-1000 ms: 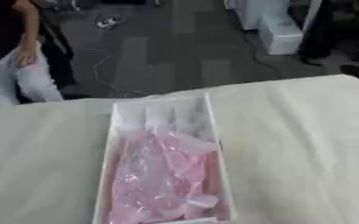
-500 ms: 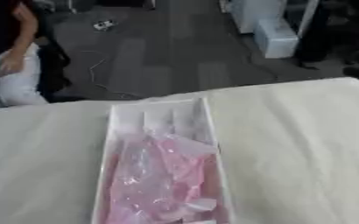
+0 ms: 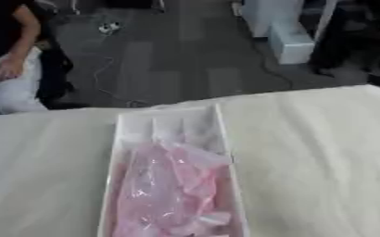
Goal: Pick up objects on the table and place them in the box.
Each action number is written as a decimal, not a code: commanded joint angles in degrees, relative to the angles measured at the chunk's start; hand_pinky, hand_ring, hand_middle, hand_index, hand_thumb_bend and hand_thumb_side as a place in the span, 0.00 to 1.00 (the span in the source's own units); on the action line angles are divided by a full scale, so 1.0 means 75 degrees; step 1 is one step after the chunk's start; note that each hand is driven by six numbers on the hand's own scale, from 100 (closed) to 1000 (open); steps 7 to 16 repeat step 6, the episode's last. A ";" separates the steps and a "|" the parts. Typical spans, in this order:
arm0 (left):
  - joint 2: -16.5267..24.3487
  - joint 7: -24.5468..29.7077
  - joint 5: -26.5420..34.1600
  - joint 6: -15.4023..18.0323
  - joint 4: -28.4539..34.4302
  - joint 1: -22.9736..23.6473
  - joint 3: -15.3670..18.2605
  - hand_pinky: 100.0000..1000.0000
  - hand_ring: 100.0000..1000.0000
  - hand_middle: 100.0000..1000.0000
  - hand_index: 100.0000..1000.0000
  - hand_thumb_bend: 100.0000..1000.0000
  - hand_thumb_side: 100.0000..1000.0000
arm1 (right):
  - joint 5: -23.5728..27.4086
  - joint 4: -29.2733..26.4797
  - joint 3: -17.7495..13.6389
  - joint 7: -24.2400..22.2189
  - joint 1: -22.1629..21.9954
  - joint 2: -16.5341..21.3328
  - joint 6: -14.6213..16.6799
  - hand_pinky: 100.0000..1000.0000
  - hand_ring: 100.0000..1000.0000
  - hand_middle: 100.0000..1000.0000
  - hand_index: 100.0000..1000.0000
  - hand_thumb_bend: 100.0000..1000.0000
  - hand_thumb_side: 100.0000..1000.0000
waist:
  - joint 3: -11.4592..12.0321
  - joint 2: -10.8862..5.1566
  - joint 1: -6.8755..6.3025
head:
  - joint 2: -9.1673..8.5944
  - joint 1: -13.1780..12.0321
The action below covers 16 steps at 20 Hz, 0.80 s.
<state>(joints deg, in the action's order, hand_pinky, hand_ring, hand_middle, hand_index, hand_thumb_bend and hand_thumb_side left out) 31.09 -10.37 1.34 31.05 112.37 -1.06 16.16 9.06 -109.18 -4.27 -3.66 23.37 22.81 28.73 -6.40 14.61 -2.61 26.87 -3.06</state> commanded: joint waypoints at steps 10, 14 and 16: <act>0.0124 0.0039 -0.0007 0.0006 0.0072 -0.0021 0.0046 0.23 0.46 0.53 0.70 0.15 0.67 | 0.0017 -0.0086 -0.0037 -0.0184 0.0109 0.0132 0.0021 0.78 0.83 0.84 0.77 0.35 1.00 | -0.0048 -0.0154 0.0014 | -0.0090 -0.0080; 0.0124 0.0039 -0.0007 0.0006 0.0072 -0.0021 0.0046 0.23 0.46 0.53 0.70 0.15 0.67 | 0.0017 -0.0086 -0.0037 -0.0184 0.0109 0.0132 0.0021 0.78 0.83 0.84 0.77 0.35 1.00 | -0.0048 -0.0154 0.0014 | -0.0090 -0.0080; 0.0124 0.0039 -0.0007 0.0006 0.0072 -0.0021 0.0046 0.23 0.46 0.53 0.70 0.15 0.67 | 0.0017 -0.0086 -0.0037 -0.0184 0.0109 0.0132 0.0021 0.78 0.83 0.84 0.77 0.35 1.00 | -0.0048 -0.0154 0.0014 | -0.0090 -0.0080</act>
